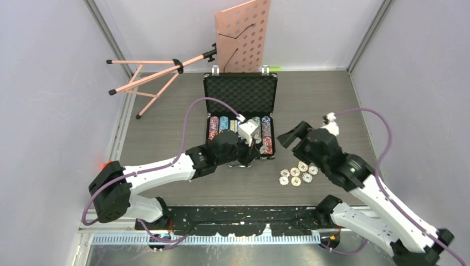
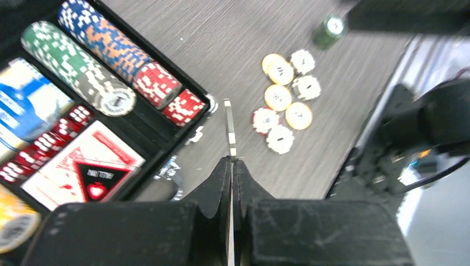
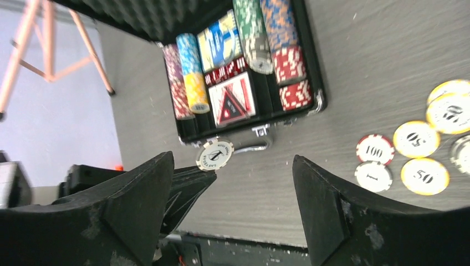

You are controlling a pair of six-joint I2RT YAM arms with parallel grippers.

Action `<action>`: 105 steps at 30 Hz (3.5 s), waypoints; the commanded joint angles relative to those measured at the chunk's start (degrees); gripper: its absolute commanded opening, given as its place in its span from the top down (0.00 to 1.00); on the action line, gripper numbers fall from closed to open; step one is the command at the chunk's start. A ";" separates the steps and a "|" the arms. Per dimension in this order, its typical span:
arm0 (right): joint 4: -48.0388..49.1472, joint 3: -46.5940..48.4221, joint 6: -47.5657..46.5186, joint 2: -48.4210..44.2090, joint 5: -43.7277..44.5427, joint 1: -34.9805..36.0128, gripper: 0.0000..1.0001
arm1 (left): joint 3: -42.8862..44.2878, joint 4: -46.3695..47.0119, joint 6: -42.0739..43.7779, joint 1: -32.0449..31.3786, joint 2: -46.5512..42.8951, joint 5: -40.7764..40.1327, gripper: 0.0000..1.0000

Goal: Pack up texas hold em set

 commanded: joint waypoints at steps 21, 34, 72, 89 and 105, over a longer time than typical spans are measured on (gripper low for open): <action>-13.97 -10.59 -5.03 -24.31 17.60 0.05 0.19 | 29.28 -32.54 46.10 0.46 26.84 -12.60 1.00; -11.80 -12.32 -5.91 -27.11 18.75 0.04 0.21 | 33.85 -33.02 44.69 3.79 32.55 -9.17 1.00; -10.50 -13.09 -5.53 -23.69 15.09 0.06 0.21 | 32.38 -30.32 44.39 5.55 30.71 -6.21 0.56; -10.31 -13.33 -5.22 -23.44 14.36 0.04 0.22 | 34.62 -28.44 42.46 5.55 33.40 -2.49 0.85; -10.58 -13.74 -5.04 -23.72 14.34 0.07 0.22 | 38.74 -35.51 42.51 5.55 36.80 4.08 1.00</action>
